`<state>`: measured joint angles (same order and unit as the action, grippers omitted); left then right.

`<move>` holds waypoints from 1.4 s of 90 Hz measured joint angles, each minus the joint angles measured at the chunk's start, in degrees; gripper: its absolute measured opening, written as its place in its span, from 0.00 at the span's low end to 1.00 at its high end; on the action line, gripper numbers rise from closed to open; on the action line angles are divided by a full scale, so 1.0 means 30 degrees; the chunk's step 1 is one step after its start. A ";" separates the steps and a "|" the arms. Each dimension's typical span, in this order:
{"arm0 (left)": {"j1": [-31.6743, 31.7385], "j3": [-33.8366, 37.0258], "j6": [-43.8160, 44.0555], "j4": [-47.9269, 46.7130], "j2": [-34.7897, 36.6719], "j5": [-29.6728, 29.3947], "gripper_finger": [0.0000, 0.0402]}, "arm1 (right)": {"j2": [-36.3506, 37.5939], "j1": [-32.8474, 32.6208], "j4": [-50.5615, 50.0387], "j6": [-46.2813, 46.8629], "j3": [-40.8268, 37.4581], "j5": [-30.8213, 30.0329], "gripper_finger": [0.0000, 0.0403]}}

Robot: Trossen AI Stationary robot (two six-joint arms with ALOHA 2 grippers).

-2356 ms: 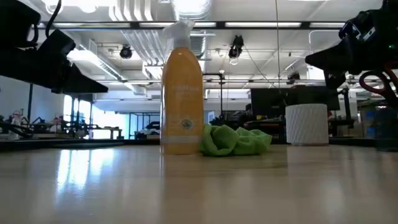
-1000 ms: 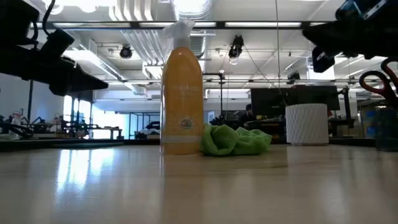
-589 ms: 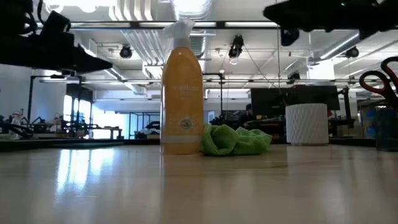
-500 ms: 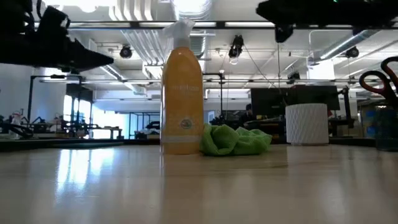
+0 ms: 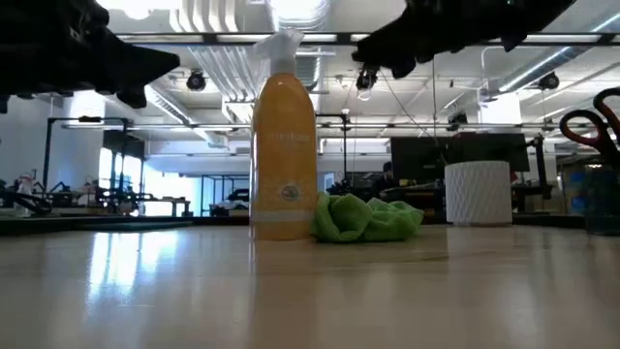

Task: Apply microfiber cloth
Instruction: Prepare the spray cleaning bottle

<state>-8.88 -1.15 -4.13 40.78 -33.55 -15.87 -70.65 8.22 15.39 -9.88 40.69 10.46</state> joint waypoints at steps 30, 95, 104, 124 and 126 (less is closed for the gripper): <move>-0.0058 0.0000 0.3141 0.1872 -0.4863 0.0004 0.00 | -0.3833 0.0140 0.0169 0.0200 -0.0003 -0.0001 0.27; -0.0589 -0.4118 0.5071 0.8037 -2.0455 -0.3492 0.00 | -0.8908 -0.2142 0.3566 0.2095 0.1428 -0.0049 0.01; -0.0413 -0.4508 0.4830 0.7999 -2.1345 -0.5130 0.00 | -0.9406 -0.2475 0.3541 0.2378 0.1909 -0.0049 0.00; 0.0781 -0.4590 0.2810 0.8182 -2.0542 -0.5519 0.00 | -1.0205 -0.3151 0.3545 0.2276 0.2934 -0.0693 0.00; 0.0894 -0.4590 0.2631 0.8206 -2.0303 -0.5526 0.00 | -1.0207 -0.3211 0.3542 0.2204 0.2958 -0.0948 0.00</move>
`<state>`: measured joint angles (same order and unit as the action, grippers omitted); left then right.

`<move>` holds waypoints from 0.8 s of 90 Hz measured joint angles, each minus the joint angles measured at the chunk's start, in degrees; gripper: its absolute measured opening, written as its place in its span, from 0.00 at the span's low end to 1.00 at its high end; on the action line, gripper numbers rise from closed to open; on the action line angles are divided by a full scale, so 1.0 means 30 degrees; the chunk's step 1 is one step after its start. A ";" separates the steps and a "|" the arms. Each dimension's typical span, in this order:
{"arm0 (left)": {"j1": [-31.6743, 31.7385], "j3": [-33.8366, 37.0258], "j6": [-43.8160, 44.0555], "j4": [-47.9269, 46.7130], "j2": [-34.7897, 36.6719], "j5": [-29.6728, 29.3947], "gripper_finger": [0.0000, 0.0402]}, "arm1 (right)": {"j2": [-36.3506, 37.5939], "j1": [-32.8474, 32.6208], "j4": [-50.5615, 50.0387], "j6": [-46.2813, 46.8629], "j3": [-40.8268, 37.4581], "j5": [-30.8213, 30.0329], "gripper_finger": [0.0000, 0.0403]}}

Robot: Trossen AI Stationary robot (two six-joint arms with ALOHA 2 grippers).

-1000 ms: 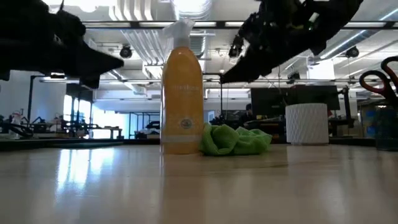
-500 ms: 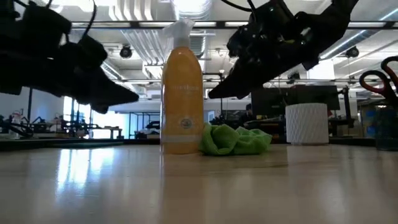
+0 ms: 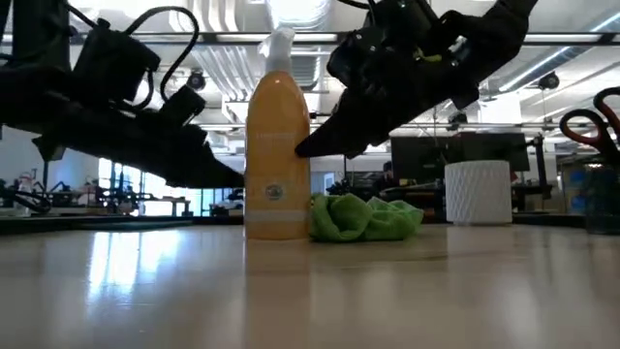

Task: Apply microfiber cloth
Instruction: Prepare the spray cleaning bottle

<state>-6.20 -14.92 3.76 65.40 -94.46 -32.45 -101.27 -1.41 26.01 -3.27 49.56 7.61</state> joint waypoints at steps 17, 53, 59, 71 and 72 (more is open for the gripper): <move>0.0039 0.0632 0.0124 -0.3483 0.3457 0.0036 0.00 | 0.2042 -0.0553 -0.3289 -0.0136 -0.0103 -0.1363 0.01; -0.1699 0.1139 0.3966 -0.5461 0.3809 0.1999 0.00 | 0.1977 0.0953 -0.4501 -0.1952 -0.0233 -0.7510 0.01; -0.2512 0.1061 0.3994 -0.4766 0.2861 0.2059 0.00 | 0.1191 0.1140 -0.3490 -0.2267 -0.0223 -0.7533 0.01; -0.3781 0.0354 0.4073 -0.2495 0.0569 0.2055 0.00 | 0.0190 0.1187 -0.2011 -0.2452 -0.0040 -0.7457 0.01; -0.3835 0.0280 0.4075 -0.2312 0.0376 0.2046 0.00 | 0.0148 0.1187 -0.1919 -0.2438 0.0013 -0.7425 0.01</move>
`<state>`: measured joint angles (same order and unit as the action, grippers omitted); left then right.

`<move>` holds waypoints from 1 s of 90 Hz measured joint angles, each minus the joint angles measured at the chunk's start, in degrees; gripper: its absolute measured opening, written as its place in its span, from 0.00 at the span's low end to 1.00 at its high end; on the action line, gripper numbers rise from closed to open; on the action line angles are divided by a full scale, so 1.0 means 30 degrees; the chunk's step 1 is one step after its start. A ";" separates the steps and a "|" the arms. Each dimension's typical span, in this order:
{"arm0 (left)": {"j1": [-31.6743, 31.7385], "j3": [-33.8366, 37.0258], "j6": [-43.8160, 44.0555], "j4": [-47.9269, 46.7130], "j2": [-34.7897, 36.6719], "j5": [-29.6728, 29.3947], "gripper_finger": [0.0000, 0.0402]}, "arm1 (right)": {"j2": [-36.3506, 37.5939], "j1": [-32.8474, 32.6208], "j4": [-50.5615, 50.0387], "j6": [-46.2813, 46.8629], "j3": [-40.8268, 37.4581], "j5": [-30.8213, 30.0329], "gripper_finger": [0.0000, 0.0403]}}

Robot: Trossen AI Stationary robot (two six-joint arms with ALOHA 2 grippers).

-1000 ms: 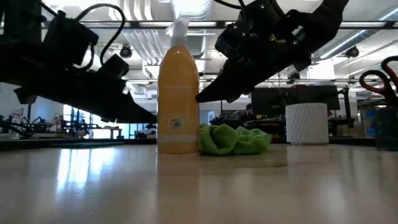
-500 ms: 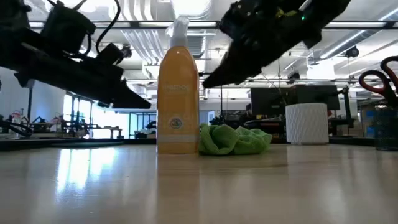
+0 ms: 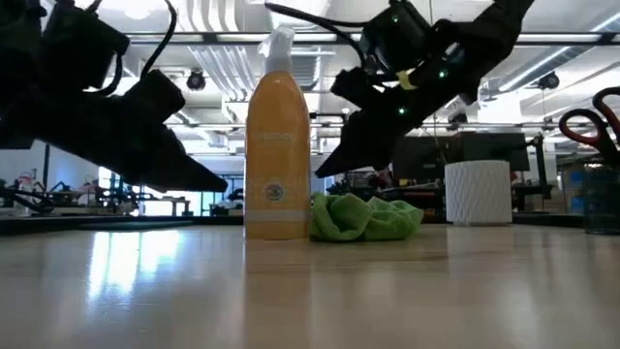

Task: Apply microfiber cloth
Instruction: Prepare the spray cleaning bottle

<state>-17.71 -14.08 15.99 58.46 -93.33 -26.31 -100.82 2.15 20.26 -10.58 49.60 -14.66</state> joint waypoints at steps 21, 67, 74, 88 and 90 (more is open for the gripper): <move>0.0008 -0.2069 -0.0109 0.2437 -0.3666 -0.0093 0.00 | -0.0516 -0.0357 -0.0034 0.0317 0.0730 0.1036 0.01; 0.0247 0.1653 0.0367 0.1878 0.0284 -0.2789 0.00 | -0.0462 -0.2614 -0.0951 0.1541 0.0883 0.1459 0.01; 0.0245 0.2642 0.0342 0.1477 0.1657 -0.2636 0.00 | -0.0315 -0.2844 -0.1337 0.1555 0.0876 0.1378 0.01; 0.0172 0.3218 -0.0350 0.1617 0.4418 -0.1072 0.01 | 0.0985 -0.2994 -0.2882 0.2037 0.0930 0.1266 0.01; 0.0172 0.3180 -0.0577 0.1629 0.4721 -0.1055 0.02 | 0.1305 -0.2999 -0.3421 0.2037 0.0920 0.1186 0.01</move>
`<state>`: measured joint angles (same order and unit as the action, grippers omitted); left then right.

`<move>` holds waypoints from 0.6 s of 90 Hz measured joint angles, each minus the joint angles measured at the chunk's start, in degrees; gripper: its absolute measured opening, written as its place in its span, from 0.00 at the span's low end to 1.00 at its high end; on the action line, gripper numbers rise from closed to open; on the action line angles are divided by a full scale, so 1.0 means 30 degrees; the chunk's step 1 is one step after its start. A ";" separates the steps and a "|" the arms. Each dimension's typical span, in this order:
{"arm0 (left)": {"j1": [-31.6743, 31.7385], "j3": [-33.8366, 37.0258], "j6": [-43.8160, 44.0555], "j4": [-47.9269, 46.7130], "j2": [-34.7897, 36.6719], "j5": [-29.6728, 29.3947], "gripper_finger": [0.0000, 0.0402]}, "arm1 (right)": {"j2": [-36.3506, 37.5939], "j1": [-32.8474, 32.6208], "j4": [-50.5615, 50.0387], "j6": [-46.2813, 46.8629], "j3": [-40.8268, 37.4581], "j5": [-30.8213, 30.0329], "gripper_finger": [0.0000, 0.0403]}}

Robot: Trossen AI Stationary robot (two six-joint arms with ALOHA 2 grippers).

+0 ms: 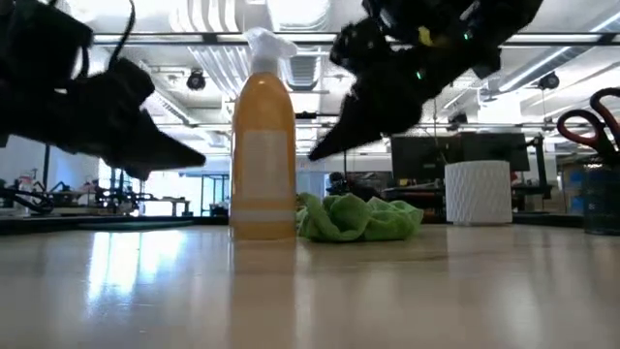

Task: Apply microfiber cloth
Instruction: Prepare the spray cleaning bottle

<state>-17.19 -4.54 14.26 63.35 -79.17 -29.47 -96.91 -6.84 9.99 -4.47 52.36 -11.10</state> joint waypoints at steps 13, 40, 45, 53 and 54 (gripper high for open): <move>0.0022 -0.0717 -0.1551 0.0260 0.1611 -0.0568 0.13 | 0.1617 0.0005 -0.2354 -0.0013 -0.0083 -0.1590 0.01; 0.0057 -0.3874 -0.4266 -0.0393 0.1376 -0.1473 0.52 | 0.3625 -0.0010 -0.3754 -0.0130 -0.0185 -0.3823 0.01; 0.0109 -0.4246 -0.4503 -0.0364 0.1356 -0.2097 0.59 | 0.3722 -0.0010 -0.4021 -0.0017 -0.0283 -0.3833 0.01; 0.0226 -0.4883 -0.4801 -0.0637 0.1326 -0.2560 0.68 | 0.3640 -0.0010 -0.3708 0.0208 -0.0334 -0.3843 0.01; 0.0265 -0.4983 -0.4808 -0.0605 0.1292 -0.2551 0.69 | 0.3647 -0.0010 -0.3793 0.0245 -0.0366 -0.3838 0.01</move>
<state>-16.39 -19.49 -0.16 61.54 -75.29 -37.13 -85.97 -6.87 -1.38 -3.74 51.26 -22.62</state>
